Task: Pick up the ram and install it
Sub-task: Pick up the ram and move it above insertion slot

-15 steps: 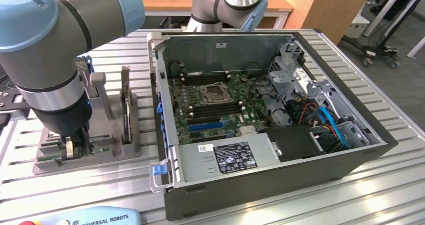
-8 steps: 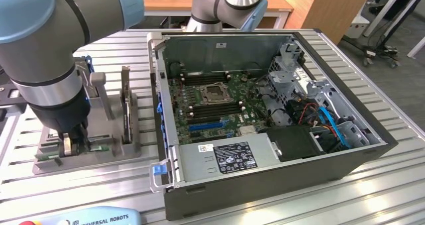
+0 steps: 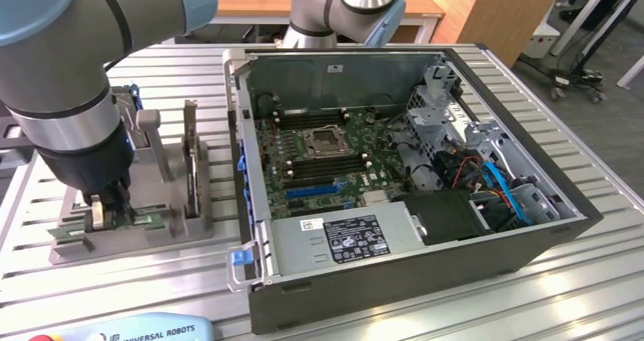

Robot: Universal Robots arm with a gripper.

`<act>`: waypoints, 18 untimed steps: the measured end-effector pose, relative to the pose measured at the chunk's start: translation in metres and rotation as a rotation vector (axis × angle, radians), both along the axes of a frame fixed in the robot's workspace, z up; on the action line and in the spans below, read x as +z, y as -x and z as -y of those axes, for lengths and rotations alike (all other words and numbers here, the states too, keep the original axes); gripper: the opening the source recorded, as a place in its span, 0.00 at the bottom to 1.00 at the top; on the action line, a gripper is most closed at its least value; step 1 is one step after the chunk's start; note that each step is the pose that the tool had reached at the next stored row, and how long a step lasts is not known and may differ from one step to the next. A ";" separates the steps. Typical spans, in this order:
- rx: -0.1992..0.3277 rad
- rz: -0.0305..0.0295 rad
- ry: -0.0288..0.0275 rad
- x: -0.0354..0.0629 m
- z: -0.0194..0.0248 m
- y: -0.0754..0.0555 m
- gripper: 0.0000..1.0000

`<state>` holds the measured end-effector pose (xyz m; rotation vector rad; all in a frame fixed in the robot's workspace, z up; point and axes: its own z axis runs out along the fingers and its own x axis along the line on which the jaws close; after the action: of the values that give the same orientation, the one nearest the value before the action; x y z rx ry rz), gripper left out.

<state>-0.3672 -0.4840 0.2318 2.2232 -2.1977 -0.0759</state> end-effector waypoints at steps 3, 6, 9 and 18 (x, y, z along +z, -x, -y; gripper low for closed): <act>0.000 0.0000 0.0000 0.0062 0.0000 0.000 0.11; 0.000 0.0000 0.0000 0.0136 0.0000 0.000 0.11; 0.000 0.0001 0.0000 0.0215 0.0000 0.000 0.11; 0.000 0.0001 0.0000 0.0449 0.0000 0.000 0.11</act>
<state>-0.3672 -0.4840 0.2767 2.2232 -2.1978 -0.0758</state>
